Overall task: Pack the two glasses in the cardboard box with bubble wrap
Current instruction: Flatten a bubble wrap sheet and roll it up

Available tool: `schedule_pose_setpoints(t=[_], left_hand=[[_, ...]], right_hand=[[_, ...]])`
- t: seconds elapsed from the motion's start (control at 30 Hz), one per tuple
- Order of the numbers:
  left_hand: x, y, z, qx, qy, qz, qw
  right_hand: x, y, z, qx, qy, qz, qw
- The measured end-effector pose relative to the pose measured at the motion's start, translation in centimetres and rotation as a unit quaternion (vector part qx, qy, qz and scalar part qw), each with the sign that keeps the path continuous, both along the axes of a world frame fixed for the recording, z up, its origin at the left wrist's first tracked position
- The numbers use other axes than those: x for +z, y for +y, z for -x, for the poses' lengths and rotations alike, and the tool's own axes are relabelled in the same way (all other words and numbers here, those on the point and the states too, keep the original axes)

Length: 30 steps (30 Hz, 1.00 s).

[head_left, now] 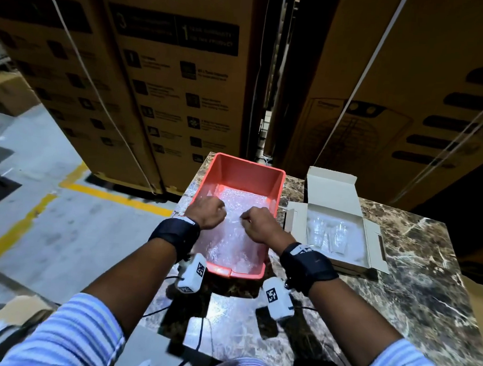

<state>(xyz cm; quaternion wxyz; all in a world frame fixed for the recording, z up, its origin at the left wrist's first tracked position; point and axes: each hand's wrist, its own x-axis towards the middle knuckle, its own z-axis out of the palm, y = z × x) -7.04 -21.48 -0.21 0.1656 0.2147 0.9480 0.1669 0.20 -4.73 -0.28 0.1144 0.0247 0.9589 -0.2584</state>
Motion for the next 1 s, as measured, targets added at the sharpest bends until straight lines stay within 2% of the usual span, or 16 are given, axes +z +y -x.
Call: schedule_pose_setpoints(t=[0.1, 0.17, 0.23, 0.33, 0.5, 0.6, 0.7, 0.83, 0.9, 1.0], left_hand=[[1.8, 0.2, 0.2, 0.016, 0.036, -0.021, 0.999], [2.8, 0.3, 0.4, 0.024, 0.045, -0.051, 0.997], [3.4, 0.2, 0.8, 0.026, 0.034, -0.111, 0.993], [3.9, 0.0, 1.1, 0.003, -0.018, -0.172, 0.985], [2.1, -0.3, 0.9, -0.01, -0.025, -0.134, 0.991], [1.5, -0.5, 0.6, -0.024, -0.045, -0.104, 0.993], [0.6, -0.8, 0.2, -0.034, -0.068, -0.028, 0.997], [-0.5, -1.1, -0.6, -0.012, 0.005, 0.028, 1.0], [-0.1, -1.1, -0.9, 0.006, 0.014, 0.011, 1.0], [1.2, -1.0, -0.5, 0.013, 0.004, -0.081, 0.997]], right_hand=[[1.6, 1.5, -0.1, 0.001, 0.017, 0.051, 0.999], [2.6, 2.2, -0.1, -0.04, 0.058, 0.075, 0.995], [3.1, 2.7, -0.2, -0.076, 0.109, 0.088, 0.987], [3.5, 3.1, -0.7, -0.071, 0.138, 0.113, 0.981], [3.9, 3.6, -1.3, -0.138, 0.152, 0.244, 0.948], [4.4, 3.9, -1.7, -0.163, 0.17, 0.286, 0.929], [5.0, 4.0, -2.1, -0.161, 0.171, 0.287, 0.929], [4.4, 3.9, -3.1, -0.11, 0.126, 0.268, 0.949], [3.8, 3.9, -3.8, -0.099, 0.125, 0.226, 0.961], [3.2, 4.2, -4.6, -0.108, 0.135, 0.139, 0.975]])
